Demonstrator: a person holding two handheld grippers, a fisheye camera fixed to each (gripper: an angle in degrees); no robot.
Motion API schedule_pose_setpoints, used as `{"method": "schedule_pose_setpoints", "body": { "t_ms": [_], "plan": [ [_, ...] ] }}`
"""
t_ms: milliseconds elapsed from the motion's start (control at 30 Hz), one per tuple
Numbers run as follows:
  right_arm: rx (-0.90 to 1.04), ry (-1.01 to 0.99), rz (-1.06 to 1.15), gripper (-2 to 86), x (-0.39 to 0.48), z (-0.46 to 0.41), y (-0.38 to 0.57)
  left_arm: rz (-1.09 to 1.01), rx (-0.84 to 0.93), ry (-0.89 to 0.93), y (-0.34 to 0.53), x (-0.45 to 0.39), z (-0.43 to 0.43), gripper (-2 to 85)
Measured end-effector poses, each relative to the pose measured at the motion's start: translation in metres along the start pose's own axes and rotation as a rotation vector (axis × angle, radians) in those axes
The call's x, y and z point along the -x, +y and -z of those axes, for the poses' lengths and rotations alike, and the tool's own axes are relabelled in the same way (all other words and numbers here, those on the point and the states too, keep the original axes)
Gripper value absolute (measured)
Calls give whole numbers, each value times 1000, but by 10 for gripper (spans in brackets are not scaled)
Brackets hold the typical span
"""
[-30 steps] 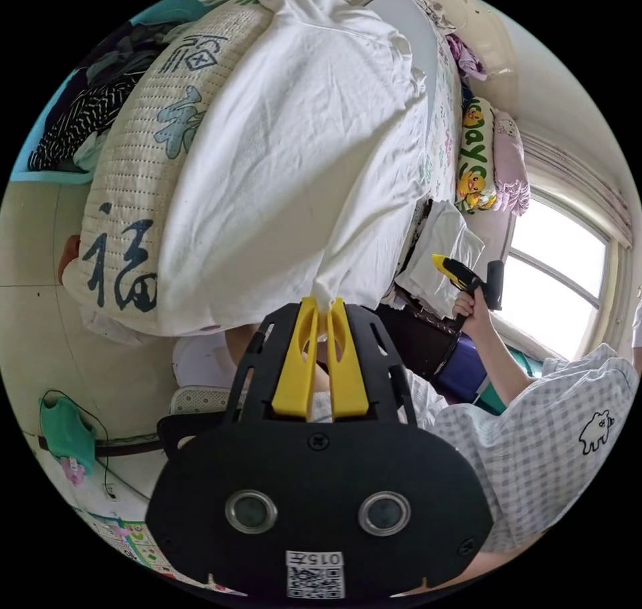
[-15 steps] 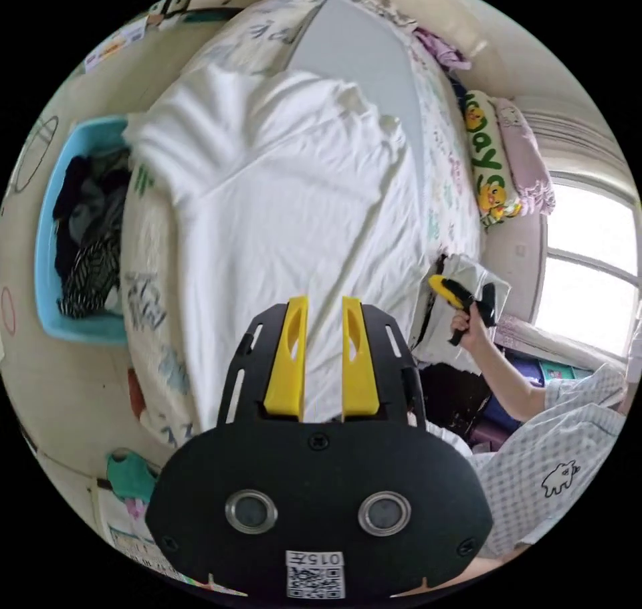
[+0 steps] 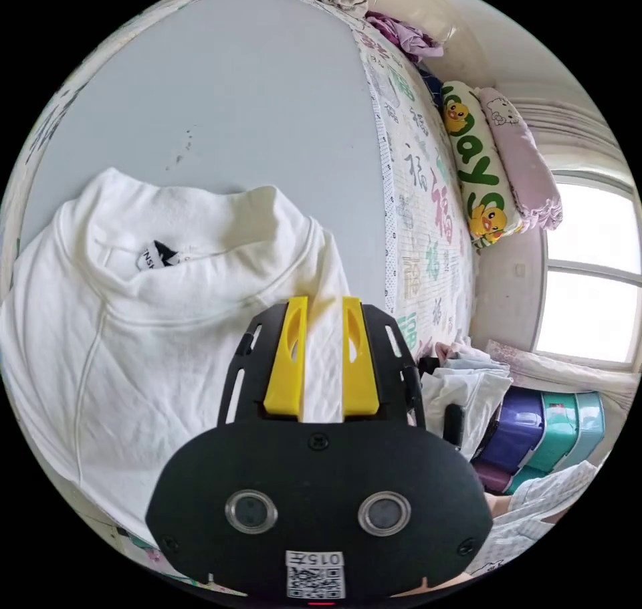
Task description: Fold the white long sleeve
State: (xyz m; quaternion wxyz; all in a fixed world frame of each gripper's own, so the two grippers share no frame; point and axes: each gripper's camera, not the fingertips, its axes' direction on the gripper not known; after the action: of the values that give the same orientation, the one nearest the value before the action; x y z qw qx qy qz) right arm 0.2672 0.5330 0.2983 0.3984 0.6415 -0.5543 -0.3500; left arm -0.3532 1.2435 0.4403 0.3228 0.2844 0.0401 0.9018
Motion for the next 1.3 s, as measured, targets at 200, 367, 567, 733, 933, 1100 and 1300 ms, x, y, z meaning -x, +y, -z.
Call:
{"method": "schedule_pose_setpoints", "body": {
  "t_ms": [200, 367, 567, 733, 933, 1100, 1300],
  "plan": [
    [-41, 0, -35, 70, -18, -4, 3, 2, 4, 40, 2, -2, 0, 65],
    [-87, 104, -67, 29, -27, -10, 7, -47, 5, 49, -7, -16, 4, 4],
    [-263, 400, -41, -4, -36, 9, 13, -140, 31, -47, -22, -42, 2, 4],
    [-122, 400, 171, -5, -24, -21, 39, -57, -47, 51, 13, -9, 33, 44],
    [58, 423, 375, -4, -5, -86, 113, -113, -48, 174, 146, 32, 93, 54],
    [263, 405, 524, -3, 16, -173, 178, -6, 33, -21, 307, 105, 146, 60],
    [430, 428, 572, -4, 24, -287, 240, 177, 133, -88, 453, 198, 173, 96]
  ]
}}
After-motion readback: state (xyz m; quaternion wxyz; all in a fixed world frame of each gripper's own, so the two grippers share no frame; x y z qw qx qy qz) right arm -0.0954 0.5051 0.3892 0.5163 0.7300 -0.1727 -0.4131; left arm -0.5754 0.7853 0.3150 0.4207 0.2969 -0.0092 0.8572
